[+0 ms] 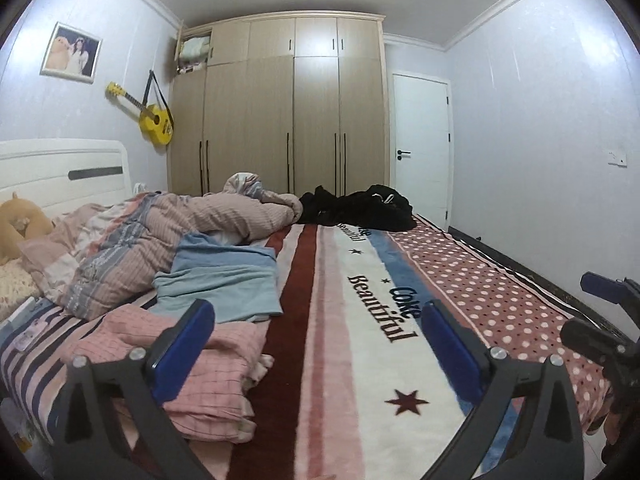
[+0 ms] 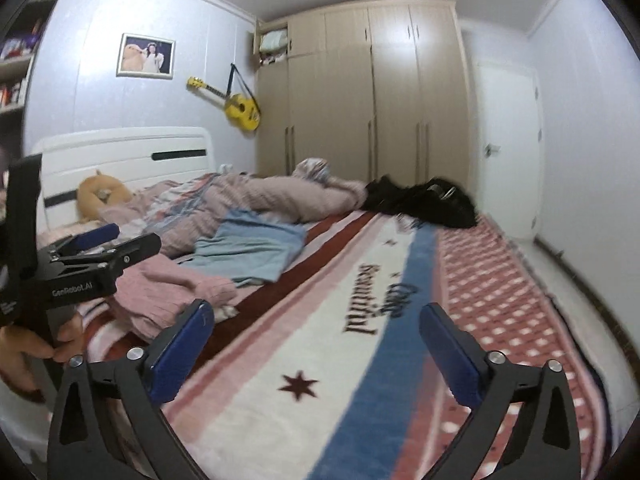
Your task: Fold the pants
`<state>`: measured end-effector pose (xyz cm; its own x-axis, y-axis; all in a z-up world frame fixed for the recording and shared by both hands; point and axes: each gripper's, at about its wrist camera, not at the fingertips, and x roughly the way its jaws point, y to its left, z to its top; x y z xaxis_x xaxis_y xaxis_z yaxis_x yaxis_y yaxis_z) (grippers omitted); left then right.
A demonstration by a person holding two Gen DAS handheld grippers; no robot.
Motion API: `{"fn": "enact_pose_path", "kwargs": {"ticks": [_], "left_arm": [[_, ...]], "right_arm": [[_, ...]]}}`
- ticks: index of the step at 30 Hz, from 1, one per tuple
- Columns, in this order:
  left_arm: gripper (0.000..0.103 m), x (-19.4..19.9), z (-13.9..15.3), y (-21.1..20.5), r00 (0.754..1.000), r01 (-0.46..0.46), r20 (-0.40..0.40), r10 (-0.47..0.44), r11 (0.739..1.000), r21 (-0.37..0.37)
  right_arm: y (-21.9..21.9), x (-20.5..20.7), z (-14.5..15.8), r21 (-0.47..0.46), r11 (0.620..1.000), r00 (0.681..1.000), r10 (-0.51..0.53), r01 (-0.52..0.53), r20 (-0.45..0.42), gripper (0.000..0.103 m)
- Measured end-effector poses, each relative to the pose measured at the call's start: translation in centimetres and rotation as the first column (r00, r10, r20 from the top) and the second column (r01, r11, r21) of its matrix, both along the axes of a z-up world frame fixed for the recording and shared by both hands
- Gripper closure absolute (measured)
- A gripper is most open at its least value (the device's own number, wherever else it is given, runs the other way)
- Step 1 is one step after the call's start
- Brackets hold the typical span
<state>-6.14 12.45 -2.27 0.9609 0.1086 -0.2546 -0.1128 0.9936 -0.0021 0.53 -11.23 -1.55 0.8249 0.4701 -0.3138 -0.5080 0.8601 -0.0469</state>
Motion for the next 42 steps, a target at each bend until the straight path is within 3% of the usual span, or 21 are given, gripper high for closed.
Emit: {"fn": "enact_pose_path", "kwargs": {"ticks": [5,33,42], "left_arm": [[0.001,-0.5,0.0,-1.2,1.0,0.016,-0.002,-0.016,1.0,-0.011],[0.001,-0.7,-0.7,-2.0,0.999,0.024,-0.031,-0.026,0.998,-0.05],[0.001,-0.9,-0.9,-2.1,0.999,0.008,-0.031,-0.009,0.999,-0.033]], "right_arm": [[-0.7,-1.0,-0.2,-0.021,0.999,0.999,-0.027,0.027,0.038,0.001],[-2.6,-1.6,0.1,0.025,0.998,0.997,-0.062,0.061,0.047,0.001],[-2.7,-1.5,0.3,0.026,0.998,0.997,-0.066,0.064,0.045,0.001]]}}
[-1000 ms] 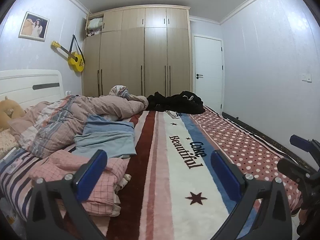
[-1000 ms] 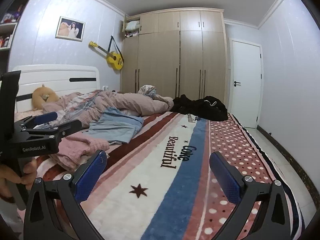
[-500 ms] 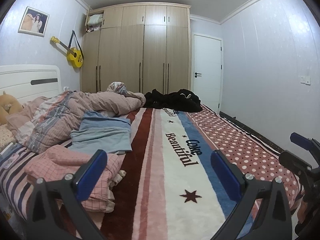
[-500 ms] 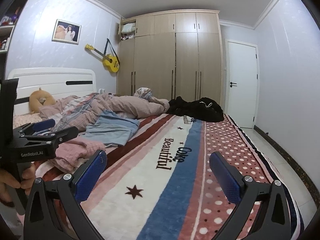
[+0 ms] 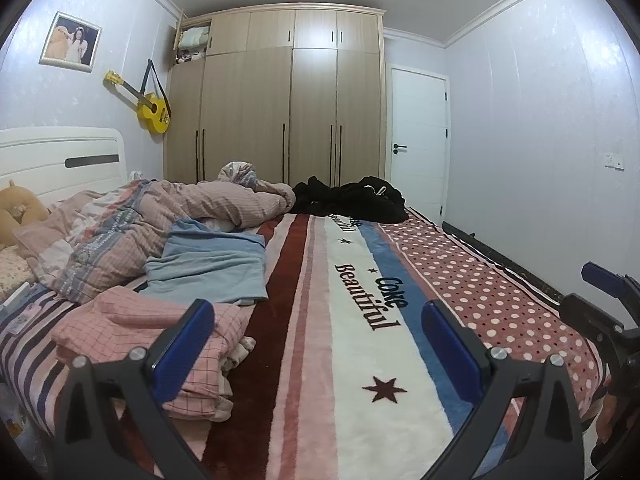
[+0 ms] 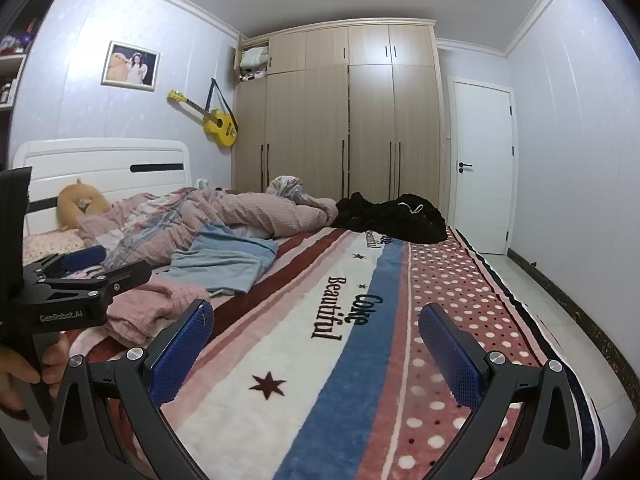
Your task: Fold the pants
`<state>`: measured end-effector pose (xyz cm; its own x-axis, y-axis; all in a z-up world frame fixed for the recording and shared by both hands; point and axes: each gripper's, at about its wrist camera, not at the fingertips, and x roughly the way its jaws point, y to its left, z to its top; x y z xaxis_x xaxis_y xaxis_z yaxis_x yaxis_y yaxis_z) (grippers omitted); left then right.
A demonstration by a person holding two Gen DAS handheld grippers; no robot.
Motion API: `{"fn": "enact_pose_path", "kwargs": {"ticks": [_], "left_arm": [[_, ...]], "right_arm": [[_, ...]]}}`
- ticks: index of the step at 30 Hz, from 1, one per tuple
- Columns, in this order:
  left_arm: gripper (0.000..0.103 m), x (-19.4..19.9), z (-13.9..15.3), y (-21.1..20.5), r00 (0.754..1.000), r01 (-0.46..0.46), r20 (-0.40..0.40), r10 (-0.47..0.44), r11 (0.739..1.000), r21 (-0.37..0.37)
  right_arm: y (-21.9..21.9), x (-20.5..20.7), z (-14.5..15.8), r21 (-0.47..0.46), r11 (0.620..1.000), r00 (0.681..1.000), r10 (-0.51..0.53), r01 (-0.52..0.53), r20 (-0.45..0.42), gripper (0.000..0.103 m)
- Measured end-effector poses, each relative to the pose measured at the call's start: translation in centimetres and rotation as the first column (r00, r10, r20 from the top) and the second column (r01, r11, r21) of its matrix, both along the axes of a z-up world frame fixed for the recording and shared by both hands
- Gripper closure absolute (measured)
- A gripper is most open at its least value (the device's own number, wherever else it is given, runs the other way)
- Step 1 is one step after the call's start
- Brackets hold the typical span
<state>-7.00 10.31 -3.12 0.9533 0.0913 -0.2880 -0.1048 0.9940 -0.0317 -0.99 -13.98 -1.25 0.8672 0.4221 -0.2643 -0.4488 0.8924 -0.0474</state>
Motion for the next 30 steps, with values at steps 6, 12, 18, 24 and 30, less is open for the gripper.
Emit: {"fn": "enact_pose_path", "kwargs": {"ticks": [6,12,18,24,30], "left_arm": [[0.001,-0.07,-0.03,-0.05,1.0,-0.003,-0.001,0.003,1.0,-0.002],[0.001,-0.15,-0.03,0.02,1.0,-0.006,-0.004,0.006,1.0,-0.001],[0.001,-0.31,-0.05,0.29,1.0,-0.009,-0.004,0.009,1.0,-0.003],[0.001,-0.26,-0.06,0.38,1.0,-0.006,-0.004,0.006,1.0,-0.003],[0.001,-0.26,-0.1,0.4,1.0,-0.006,-0.006,0.006,1.0,-0.002]], "right_arm": [[0.05,-0.07,0.02,-0.001,1.0,1.0,-0.002,0.002,-0.001,0.001],[0.02,-0.16,0.1,0.001,1.0,1.0,-0.002,0.002,0.001,0.001],[0.07,0.03,-0.02,0.001,1.0,1.0,-0.001,0.001,-0.003,0.001],[0.33,0.17,-0.25,0.002,1.0,1.0,0.005,-0.005,-0.01,0.001],[0.48,0.12,-0.41,-0.001,1.0,1.0,0.005,-0.005,-0.011,0.001]]}}
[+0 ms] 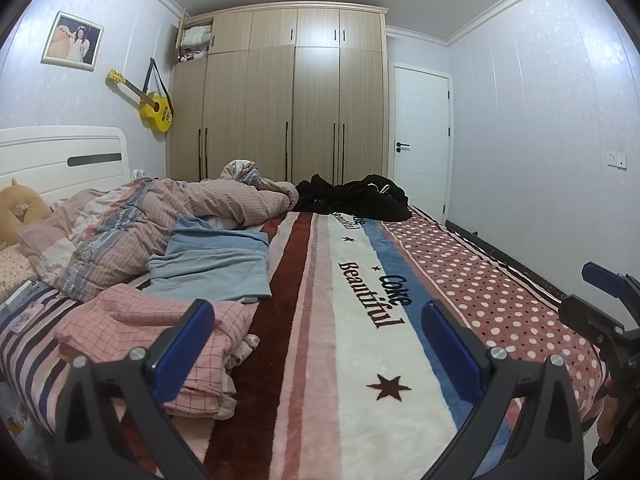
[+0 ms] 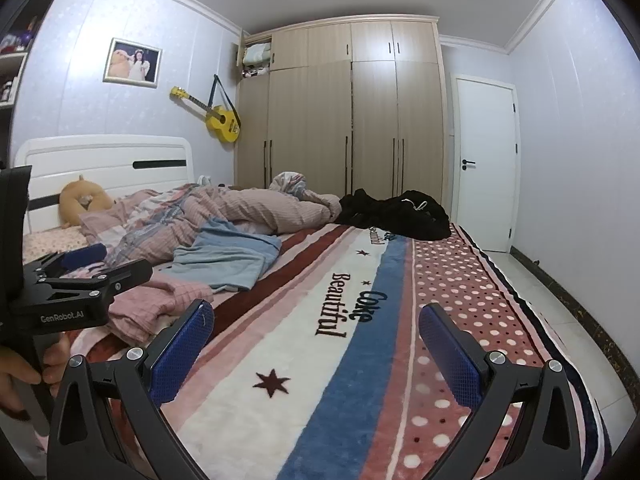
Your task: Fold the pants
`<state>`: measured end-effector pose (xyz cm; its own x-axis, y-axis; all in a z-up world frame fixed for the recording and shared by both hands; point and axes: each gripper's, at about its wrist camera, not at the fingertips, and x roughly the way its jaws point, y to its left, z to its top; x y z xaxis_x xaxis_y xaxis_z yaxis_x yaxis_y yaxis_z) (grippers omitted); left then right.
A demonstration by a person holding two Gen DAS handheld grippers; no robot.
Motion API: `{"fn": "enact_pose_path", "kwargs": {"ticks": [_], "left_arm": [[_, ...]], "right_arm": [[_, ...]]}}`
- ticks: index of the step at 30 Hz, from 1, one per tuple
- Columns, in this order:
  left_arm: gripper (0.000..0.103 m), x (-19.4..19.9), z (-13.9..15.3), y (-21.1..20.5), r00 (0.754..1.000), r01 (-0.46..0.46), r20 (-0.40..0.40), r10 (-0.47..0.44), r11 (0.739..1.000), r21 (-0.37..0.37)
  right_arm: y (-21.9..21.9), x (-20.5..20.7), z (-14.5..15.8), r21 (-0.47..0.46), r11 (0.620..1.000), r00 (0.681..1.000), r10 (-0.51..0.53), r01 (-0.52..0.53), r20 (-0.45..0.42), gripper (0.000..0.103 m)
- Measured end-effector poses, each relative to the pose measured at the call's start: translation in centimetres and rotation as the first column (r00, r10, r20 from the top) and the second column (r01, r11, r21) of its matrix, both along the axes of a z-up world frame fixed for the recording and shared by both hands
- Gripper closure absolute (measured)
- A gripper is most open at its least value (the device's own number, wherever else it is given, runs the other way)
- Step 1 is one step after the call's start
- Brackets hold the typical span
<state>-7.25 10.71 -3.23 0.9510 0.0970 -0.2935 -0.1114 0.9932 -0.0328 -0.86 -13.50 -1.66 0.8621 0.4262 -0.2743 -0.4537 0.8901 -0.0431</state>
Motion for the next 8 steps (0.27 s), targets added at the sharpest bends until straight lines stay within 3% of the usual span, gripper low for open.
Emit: {"fn": "enact_pose_path", "kwargs": {"ticks": [8], "left_arm": [[0.001,-0.11,-0.08,0.26,1.0,0.005,0.0,-0.005,1.0,-0.008]], "right_arm": [[0.04,0.08,-0.03,0.0,1.0,1.0,0.002,-0.002,-0.003,0.001]]}}
